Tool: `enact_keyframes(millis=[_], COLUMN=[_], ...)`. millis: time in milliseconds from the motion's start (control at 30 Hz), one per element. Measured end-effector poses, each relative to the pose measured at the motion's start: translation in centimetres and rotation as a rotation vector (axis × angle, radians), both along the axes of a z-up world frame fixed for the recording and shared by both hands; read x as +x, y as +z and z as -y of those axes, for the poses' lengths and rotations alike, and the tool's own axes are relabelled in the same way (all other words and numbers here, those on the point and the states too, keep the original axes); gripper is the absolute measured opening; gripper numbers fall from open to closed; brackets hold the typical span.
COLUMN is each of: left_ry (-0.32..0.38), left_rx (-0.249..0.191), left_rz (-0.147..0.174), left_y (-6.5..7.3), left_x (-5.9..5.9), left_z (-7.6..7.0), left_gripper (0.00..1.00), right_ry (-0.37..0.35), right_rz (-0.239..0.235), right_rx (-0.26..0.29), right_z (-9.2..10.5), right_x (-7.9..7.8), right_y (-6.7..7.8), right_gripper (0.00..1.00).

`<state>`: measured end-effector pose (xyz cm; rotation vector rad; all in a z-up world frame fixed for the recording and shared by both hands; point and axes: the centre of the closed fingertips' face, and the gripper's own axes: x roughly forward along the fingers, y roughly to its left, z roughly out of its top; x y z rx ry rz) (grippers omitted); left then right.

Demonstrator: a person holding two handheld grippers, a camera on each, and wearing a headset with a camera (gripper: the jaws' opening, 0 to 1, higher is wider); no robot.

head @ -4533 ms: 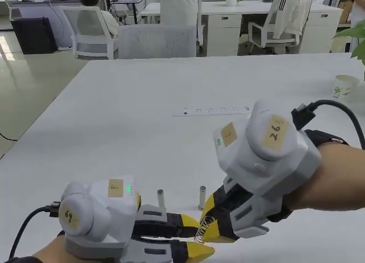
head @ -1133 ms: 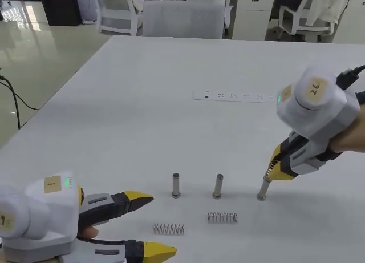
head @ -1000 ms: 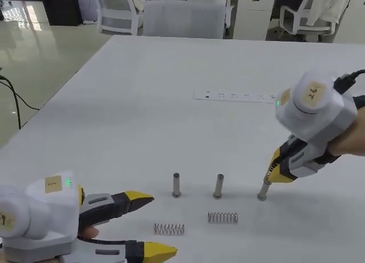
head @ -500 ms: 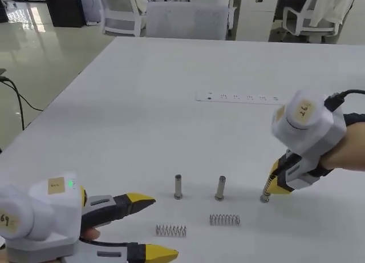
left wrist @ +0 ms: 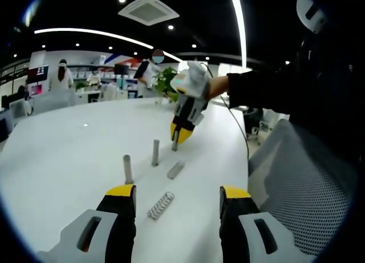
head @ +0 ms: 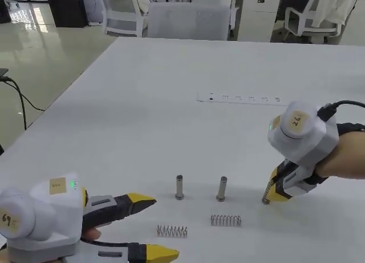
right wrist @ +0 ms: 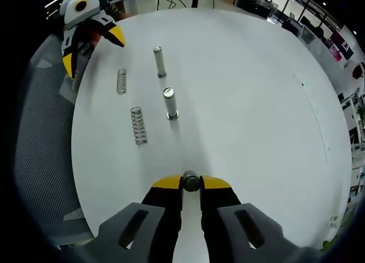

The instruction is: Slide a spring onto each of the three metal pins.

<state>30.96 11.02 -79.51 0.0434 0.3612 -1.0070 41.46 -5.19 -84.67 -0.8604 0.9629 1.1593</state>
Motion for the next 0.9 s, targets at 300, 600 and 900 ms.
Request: enact_keyframes(millis=[300, 600, 900], left_ry=[-0.003, -0.007, -0.014], left_rx=[0.003, 0.001, 0.004], left_rz=[0.001, 0.003, 0.004], left_y=[0.0, 0.1, 0.1], left_x=[0.0, -0.1, -0.2], left_z=[0.1, 0.1, 0.2], left_gripper=[0.54, 0.54, 0.53], right_ry=[-0.016, -0.054, -0.056], right_rz=[-0.011, -0.035, -0.040], right_rx=[0.006, -0.021, -0.007], right_z=[0.2, 1.7, 1.7], right_x=[-0.2, -1.0, -2.3], right_y=[-0.1, -0.4, -0.6], right_gripper=[0.11, 0.03, 0.06])
